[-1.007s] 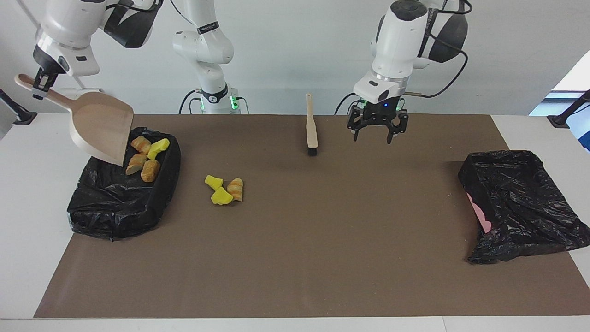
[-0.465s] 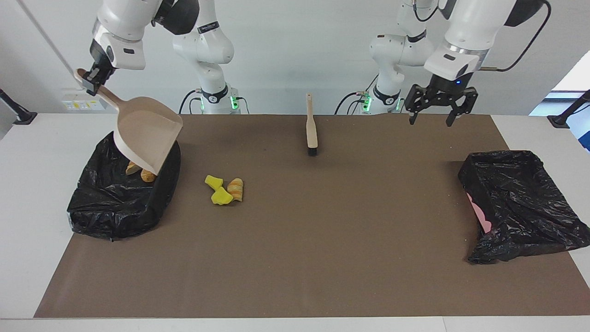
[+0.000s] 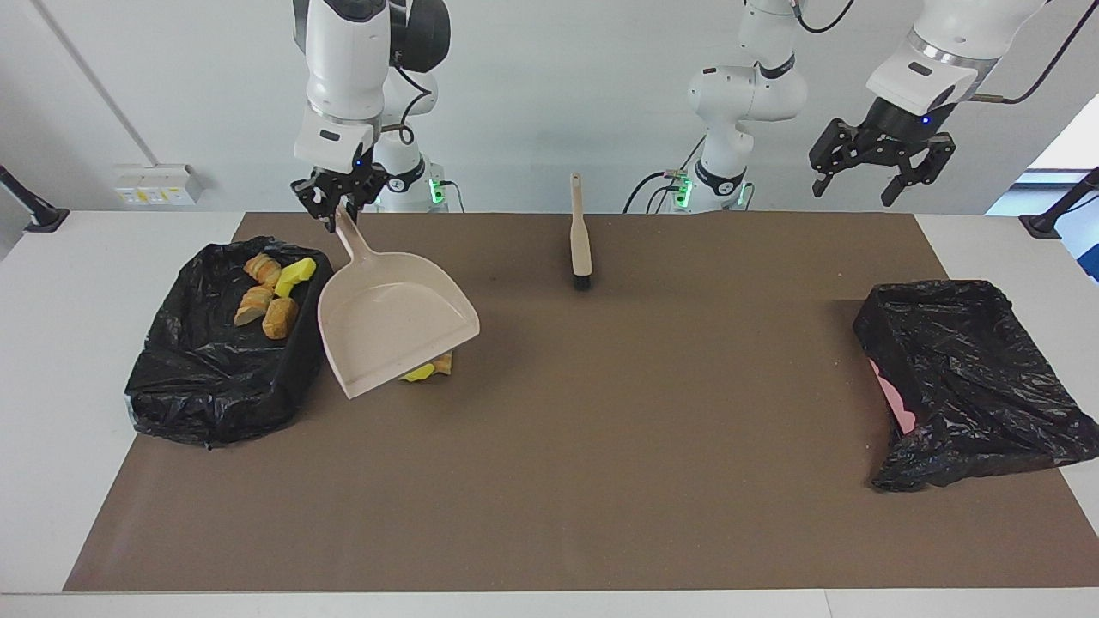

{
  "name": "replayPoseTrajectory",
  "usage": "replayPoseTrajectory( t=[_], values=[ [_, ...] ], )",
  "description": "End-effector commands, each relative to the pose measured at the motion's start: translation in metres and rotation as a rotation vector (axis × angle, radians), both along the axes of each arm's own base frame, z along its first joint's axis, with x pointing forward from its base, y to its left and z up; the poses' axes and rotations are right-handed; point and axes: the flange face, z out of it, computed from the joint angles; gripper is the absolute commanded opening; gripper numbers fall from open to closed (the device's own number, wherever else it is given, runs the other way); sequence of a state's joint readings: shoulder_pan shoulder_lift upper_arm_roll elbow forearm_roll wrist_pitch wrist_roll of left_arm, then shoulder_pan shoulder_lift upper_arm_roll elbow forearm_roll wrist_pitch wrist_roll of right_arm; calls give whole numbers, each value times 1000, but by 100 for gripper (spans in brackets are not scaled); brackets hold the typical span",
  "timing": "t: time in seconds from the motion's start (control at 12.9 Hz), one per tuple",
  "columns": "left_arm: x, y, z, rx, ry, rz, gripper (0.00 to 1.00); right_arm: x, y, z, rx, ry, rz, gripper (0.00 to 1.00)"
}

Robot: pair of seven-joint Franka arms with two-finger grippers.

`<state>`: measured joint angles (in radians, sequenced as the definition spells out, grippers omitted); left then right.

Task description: Sweep and dump trash in bin

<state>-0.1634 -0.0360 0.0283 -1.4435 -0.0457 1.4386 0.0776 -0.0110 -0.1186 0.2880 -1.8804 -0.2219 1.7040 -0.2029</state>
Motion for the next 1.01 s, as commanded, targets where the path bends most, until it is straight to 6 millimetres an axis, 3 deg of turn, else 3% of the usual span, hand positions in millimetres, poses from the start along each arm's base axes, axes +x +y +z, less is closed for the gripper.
replayPoseTrajectory(
  t=[0.0,0.15,0.31,0.39,0.54,0.62,0.93],
  values=[
    [-7,3,11,4,-1,-12,100,24,55,-26,85,-33,-140,0],
    [-7,4,11,3,-1,-7,100,41,80,-56,157,-53,-229,0],
    [-7,4,11,3,-2,-7,100,44,114,-73,239,-71,-303,0],
    [-7,4,11,3,-2,-7,100,48,121,-80,277,-70,-353,0],
    [-7,4,11,3,-2,-7,100,53,173,-97,317,-65,-414,0],
    [-7,4,11,3,-2,-7,100,63,188,-105,326,-69,-454,0],
    [-7,4,11,3,-2,-7,100,66,249,-139,366,-68,-493,0]
  ],
)
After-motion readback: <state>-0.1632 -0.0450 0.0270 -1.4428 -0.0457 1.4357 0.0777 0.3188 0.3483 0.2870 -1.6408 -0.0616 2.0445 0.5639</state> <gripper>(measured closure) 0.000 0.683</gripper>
